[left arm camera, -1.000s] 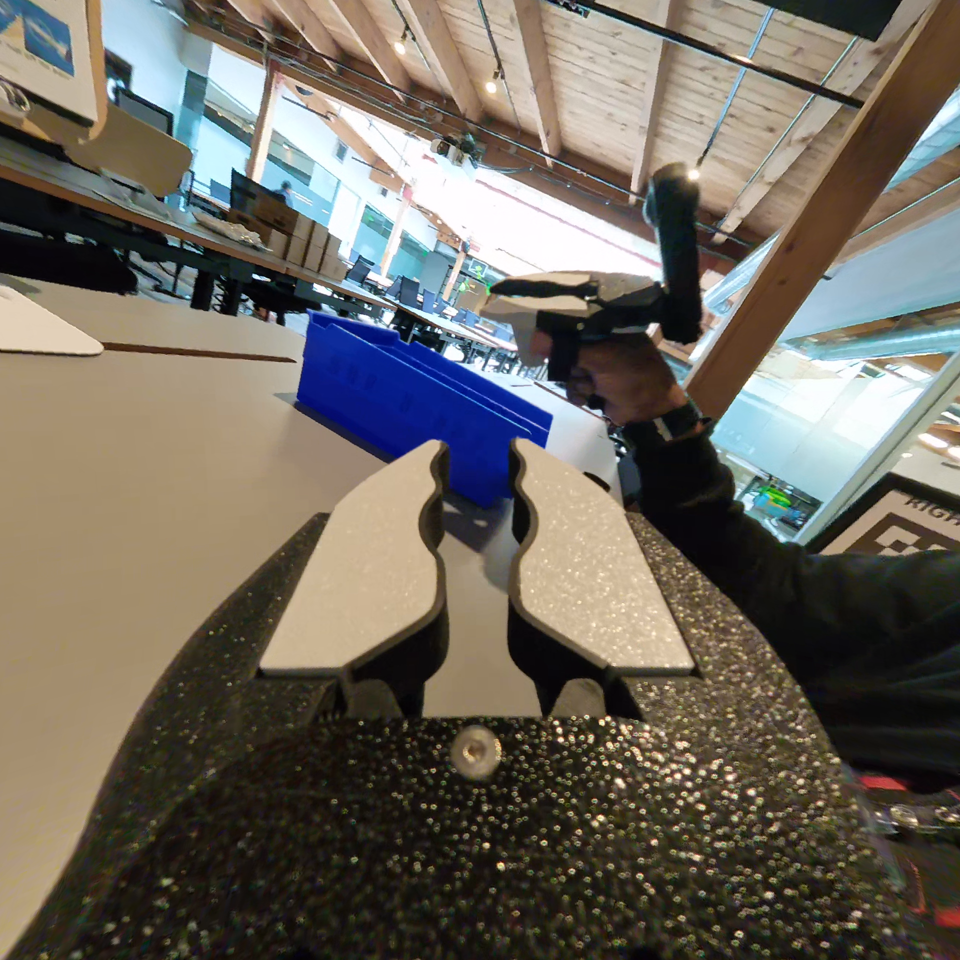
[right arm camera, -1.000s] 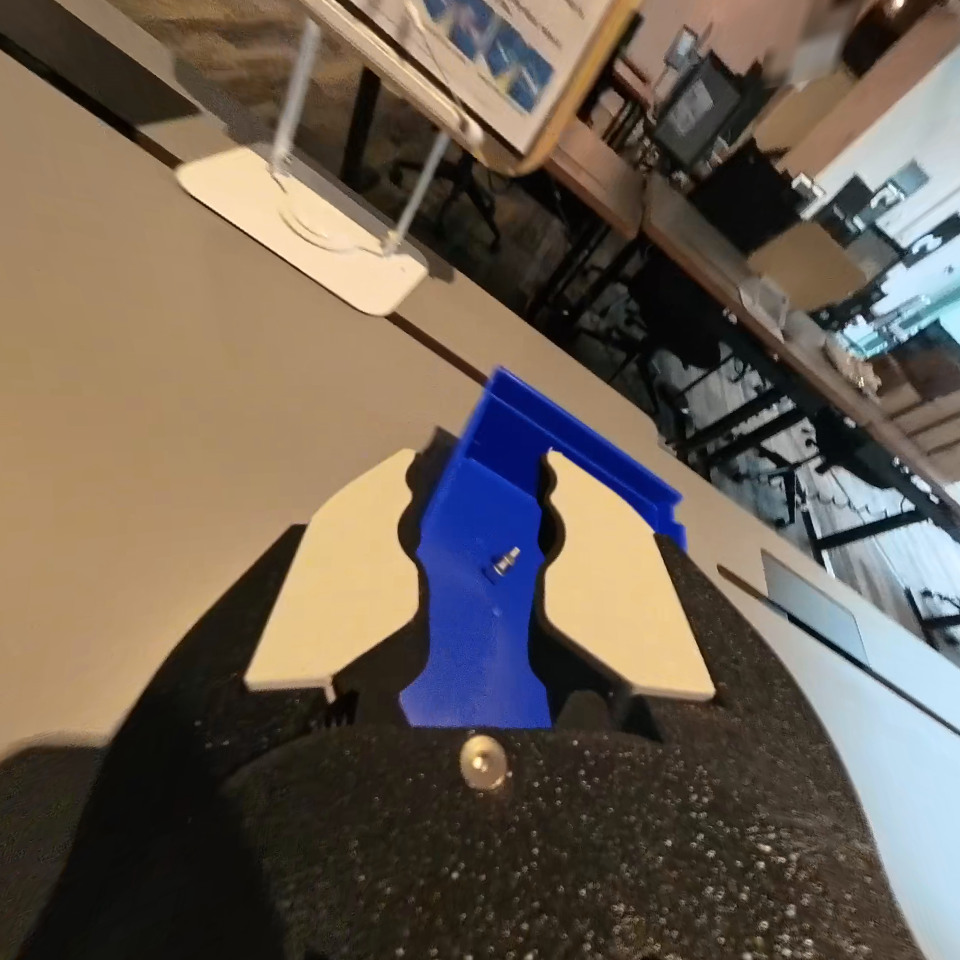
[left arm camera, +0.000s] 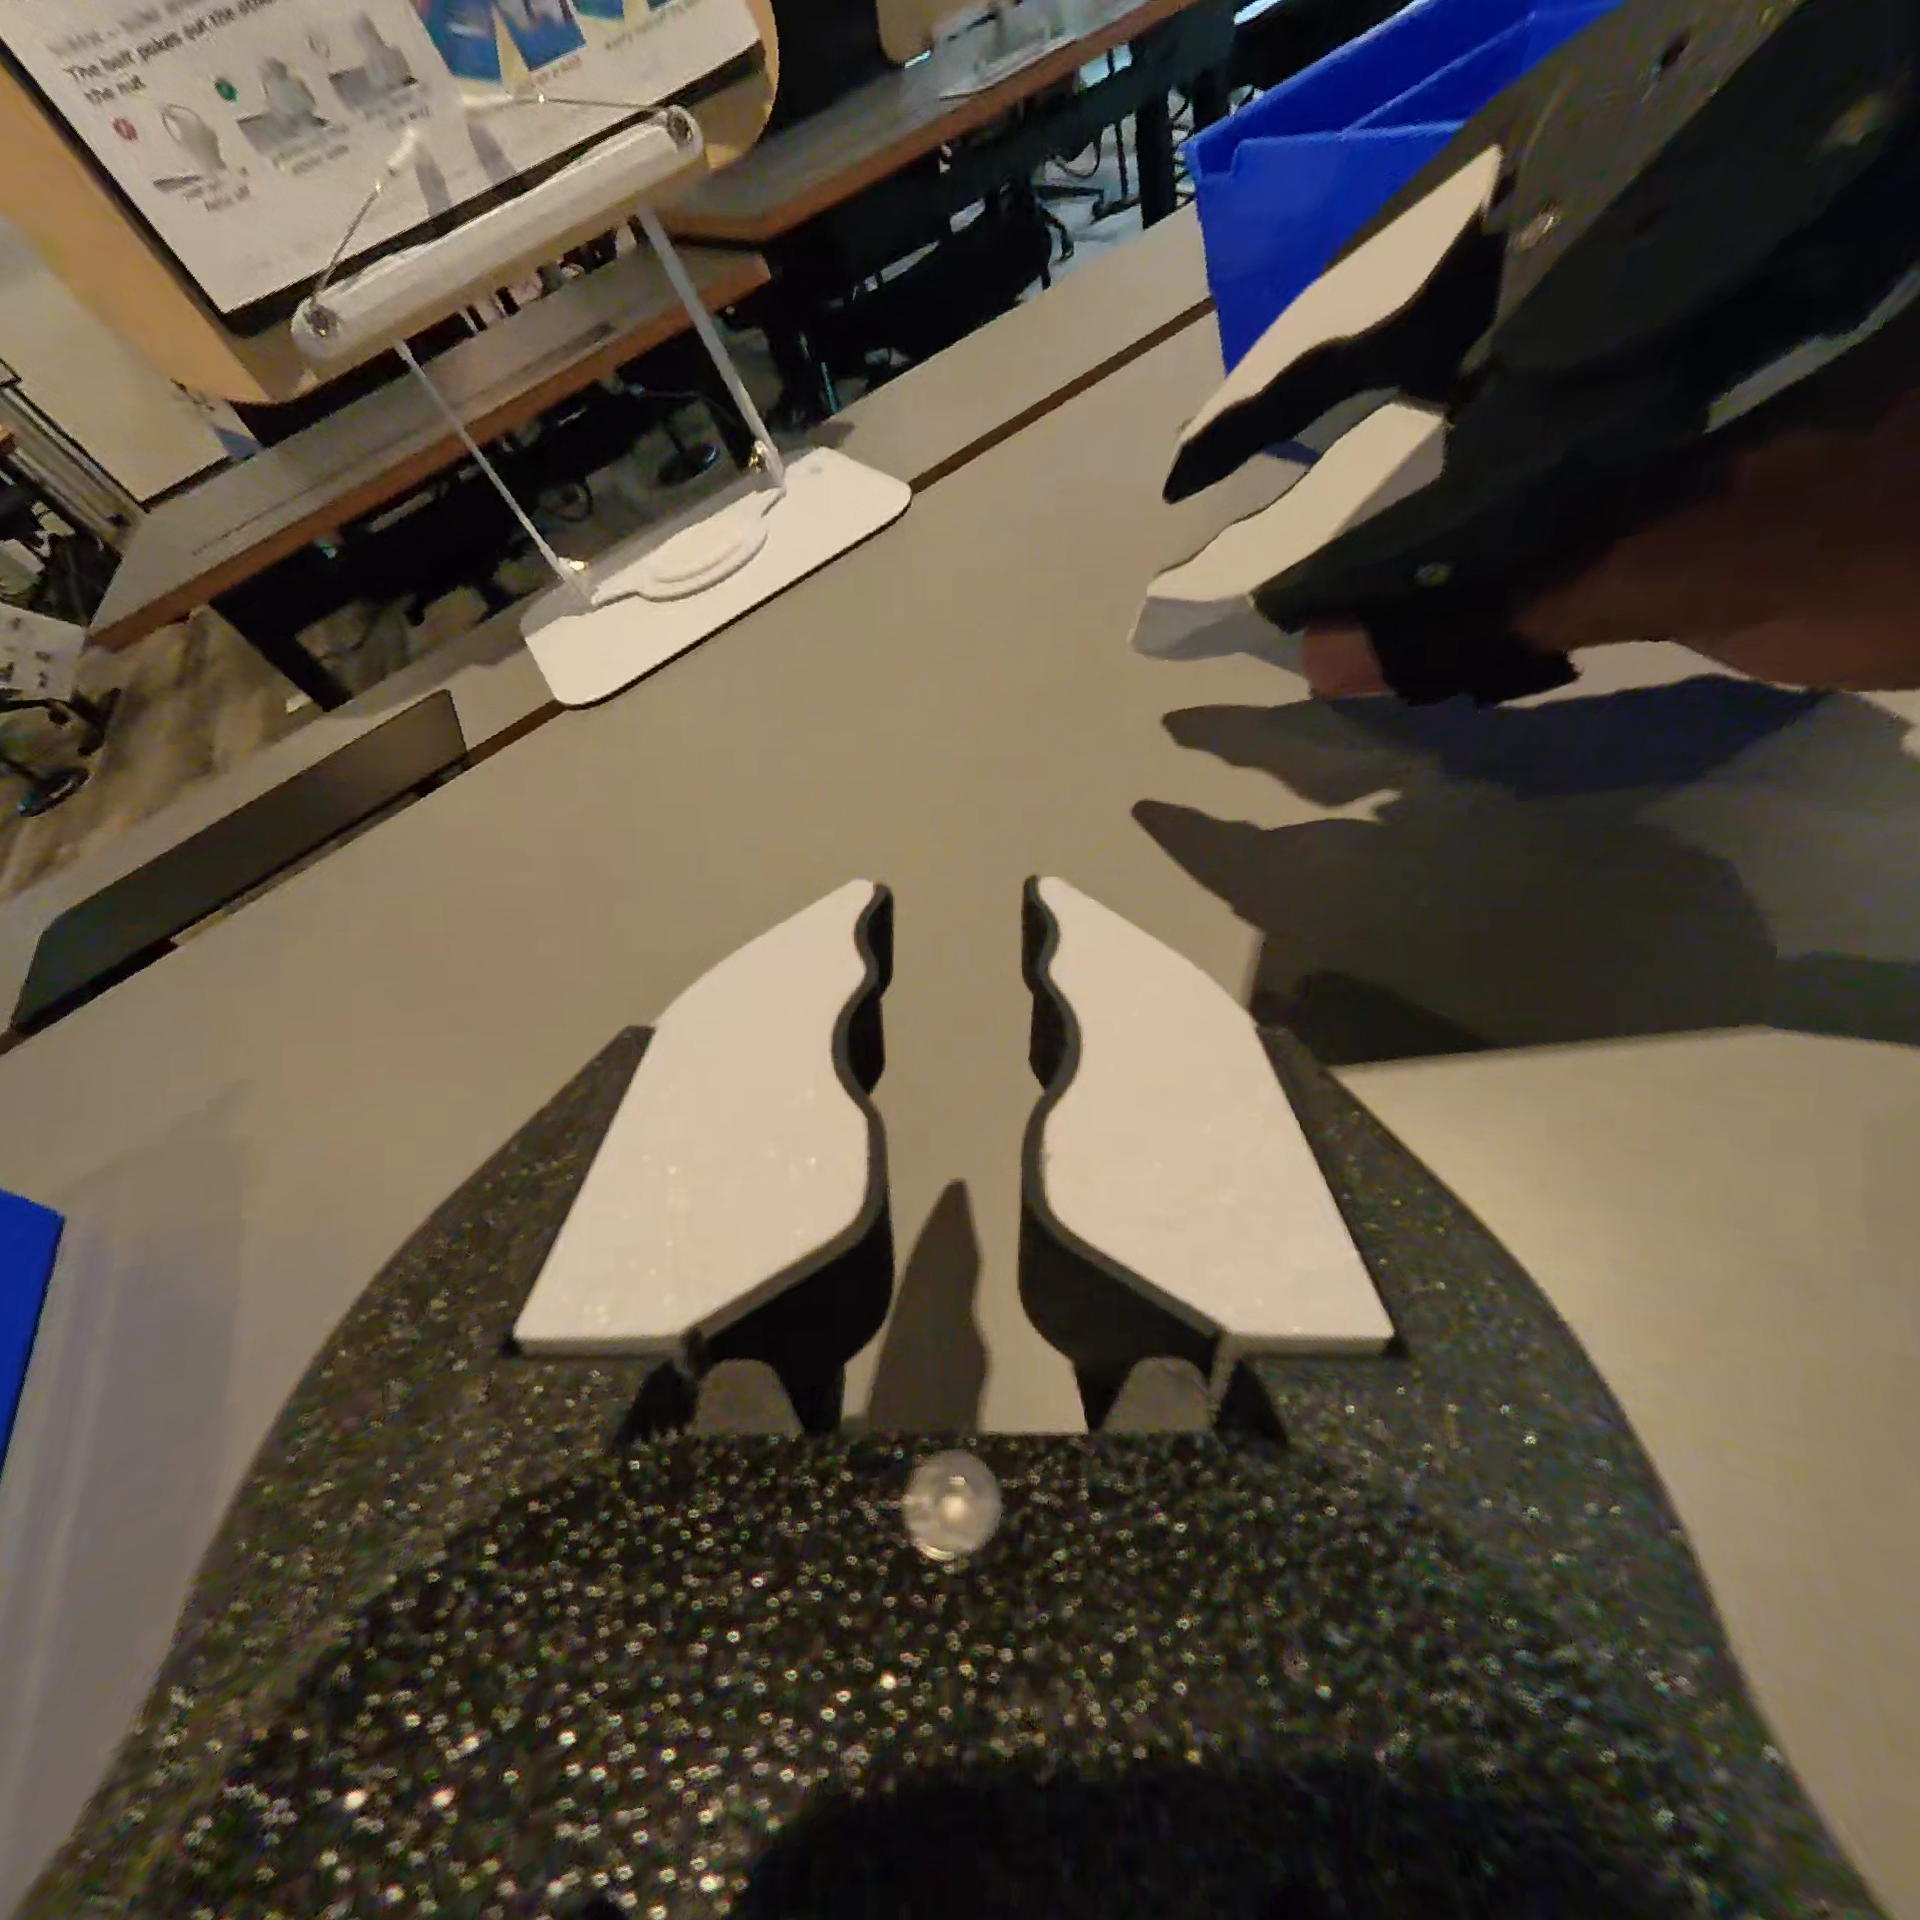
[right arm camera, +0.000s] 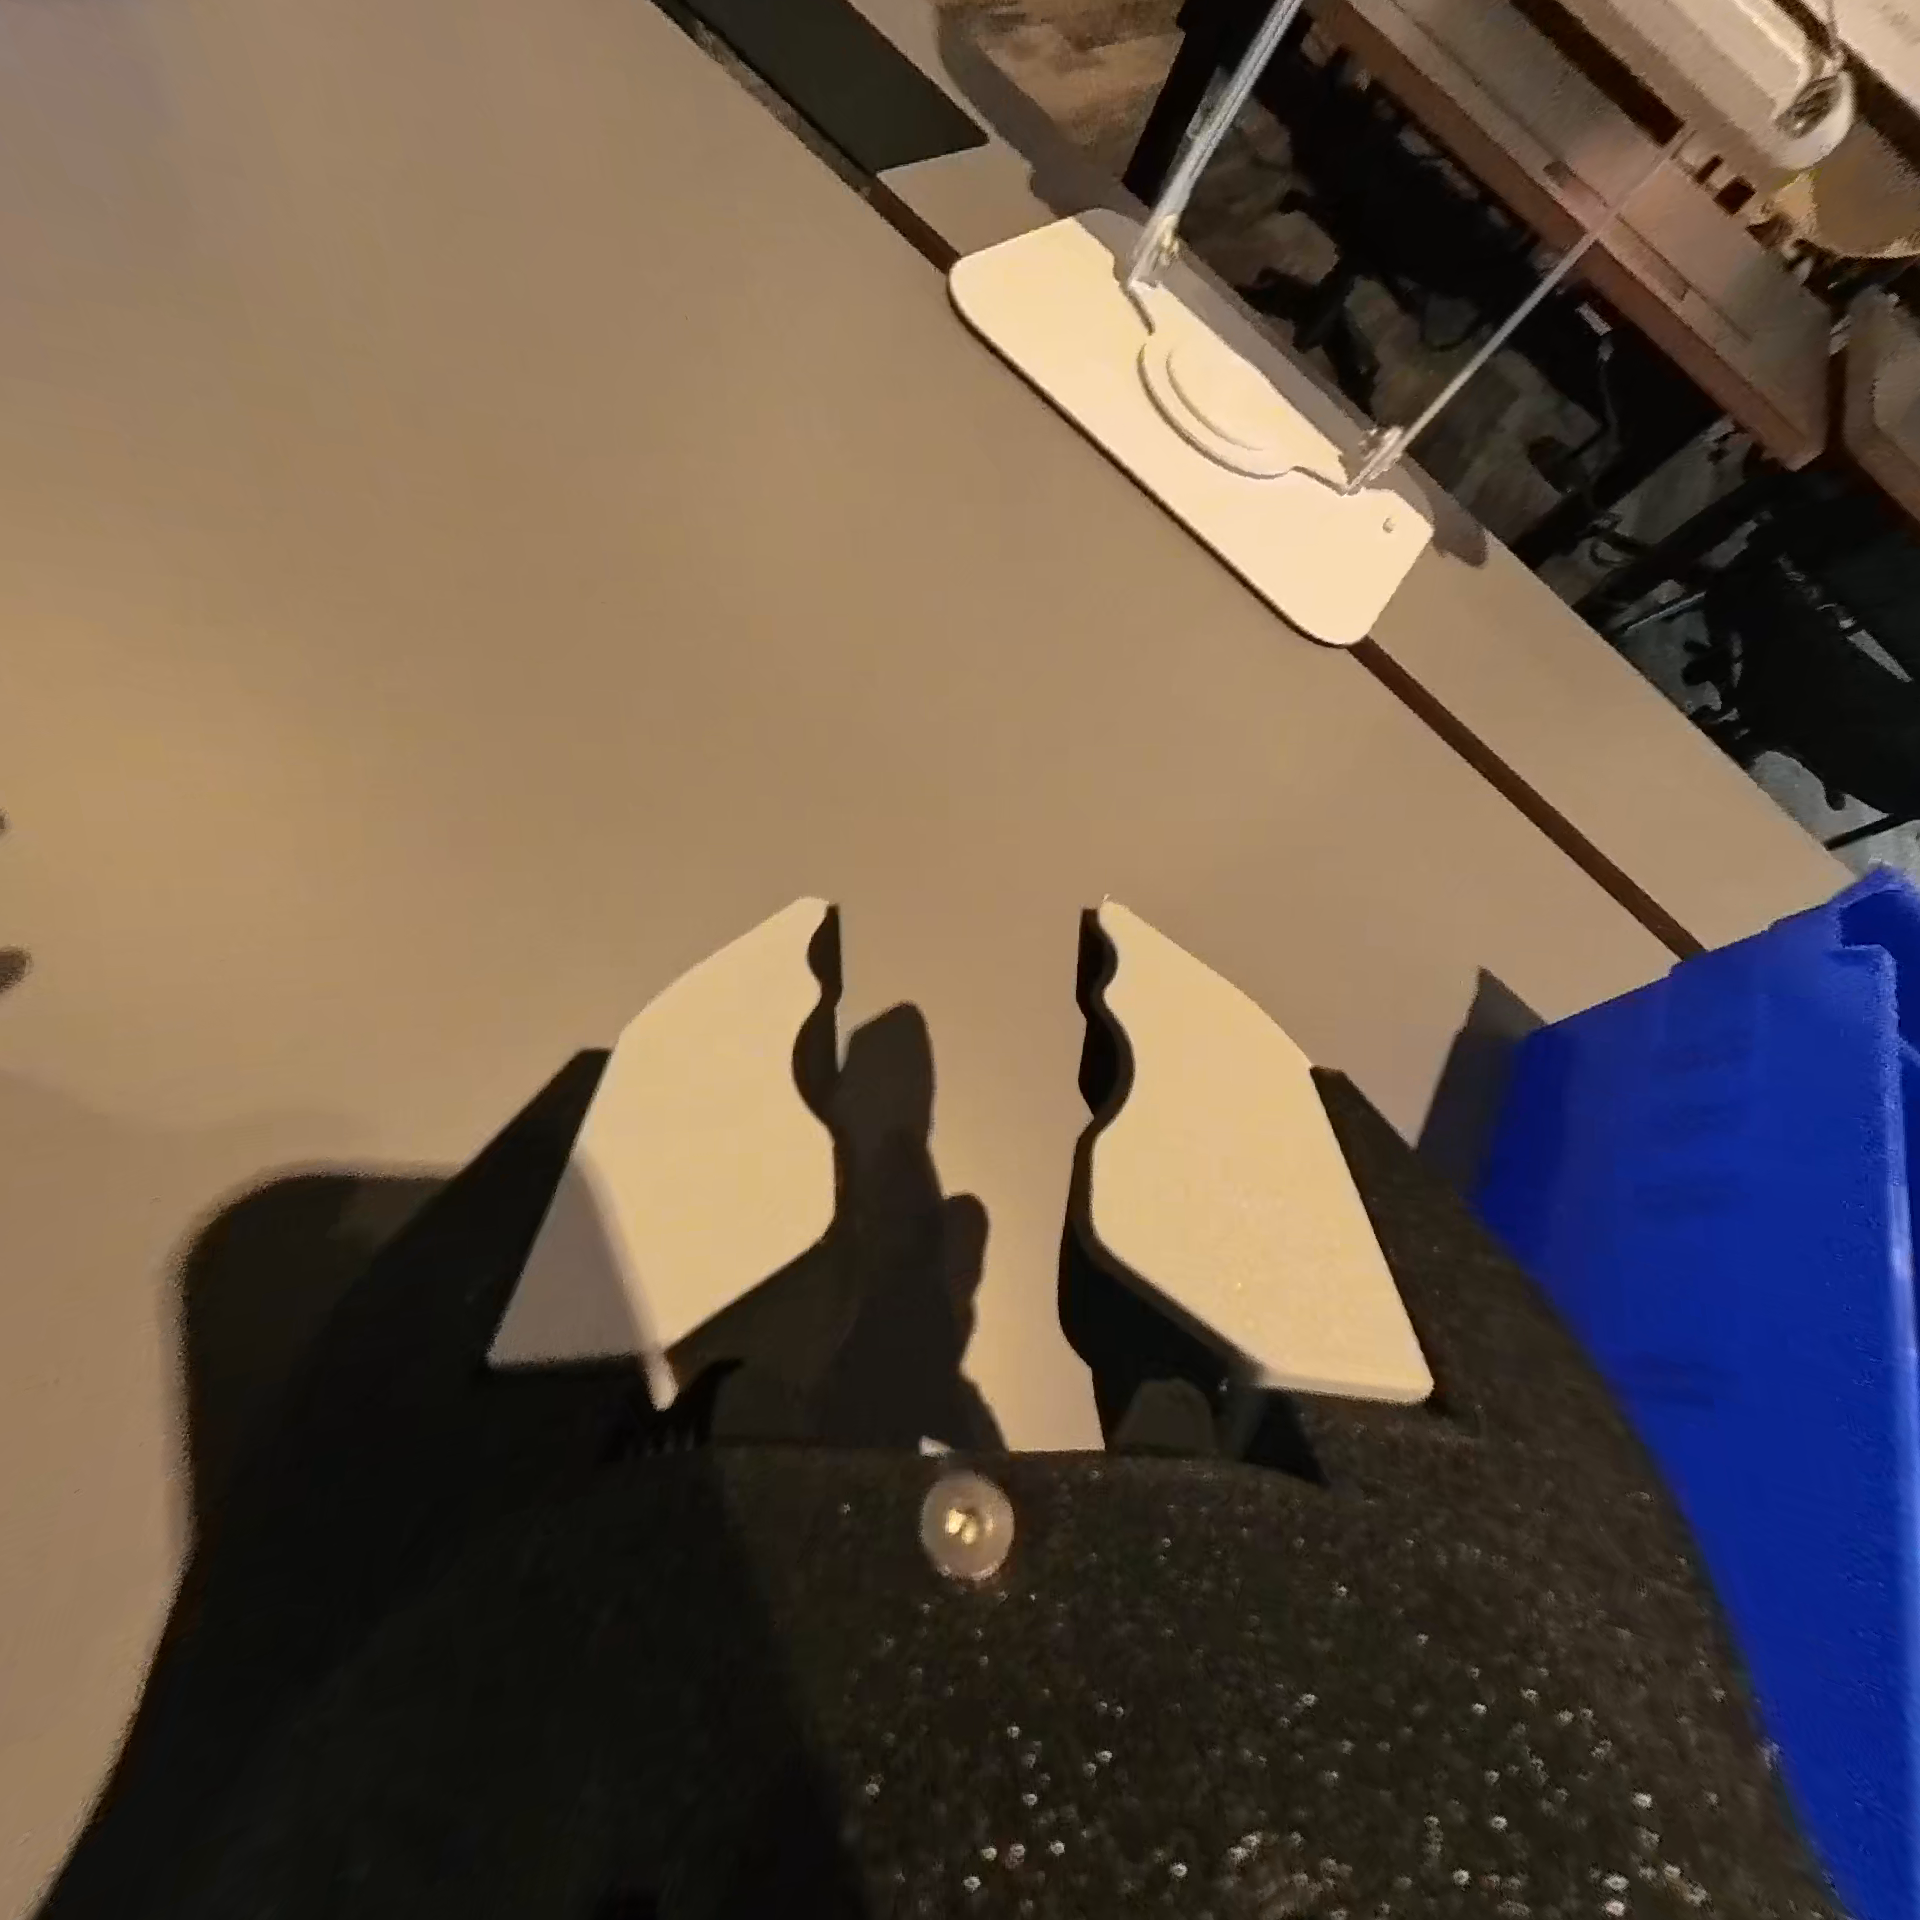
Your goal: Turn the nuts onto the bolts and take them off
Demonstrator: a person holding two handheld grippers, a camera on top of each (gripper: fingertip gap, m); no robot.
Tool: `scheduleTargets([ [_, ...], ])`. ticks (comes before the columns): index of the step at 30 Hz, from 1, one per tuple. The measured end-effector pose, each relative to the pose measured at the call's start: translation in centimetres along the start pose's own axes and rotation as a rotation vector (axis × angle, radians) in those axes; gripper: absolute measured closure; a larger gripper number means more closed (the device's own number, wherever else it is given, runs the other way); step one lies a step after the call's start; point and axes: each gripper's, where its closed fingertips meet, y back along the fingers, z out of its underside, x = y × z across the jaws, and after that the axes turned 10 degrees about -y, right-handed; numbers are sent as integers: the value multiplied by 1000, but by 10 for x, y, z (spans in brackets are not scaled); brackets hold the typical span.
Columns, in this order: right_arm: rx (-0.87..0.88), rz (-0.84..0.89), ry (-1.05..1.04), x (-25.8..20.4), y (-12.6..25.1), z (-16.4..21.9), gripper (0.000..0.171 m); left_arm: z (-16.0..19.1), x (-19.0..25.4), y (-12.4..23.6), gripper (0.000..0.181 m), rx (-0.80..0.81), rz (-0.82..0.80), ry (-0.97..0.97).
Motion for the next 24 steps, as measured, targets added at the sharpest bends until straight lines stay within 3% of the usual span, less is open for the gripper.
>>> scheduleTargets([
  [15, -37, -15, 16, -7, -6, 10, 127, 1, 1, -2, 158, -10, 3, 6],
  [24, -61, -1, 23, -5, -10, 15, 127, -38, 13, 13, 158, 207, 14, -92],
])
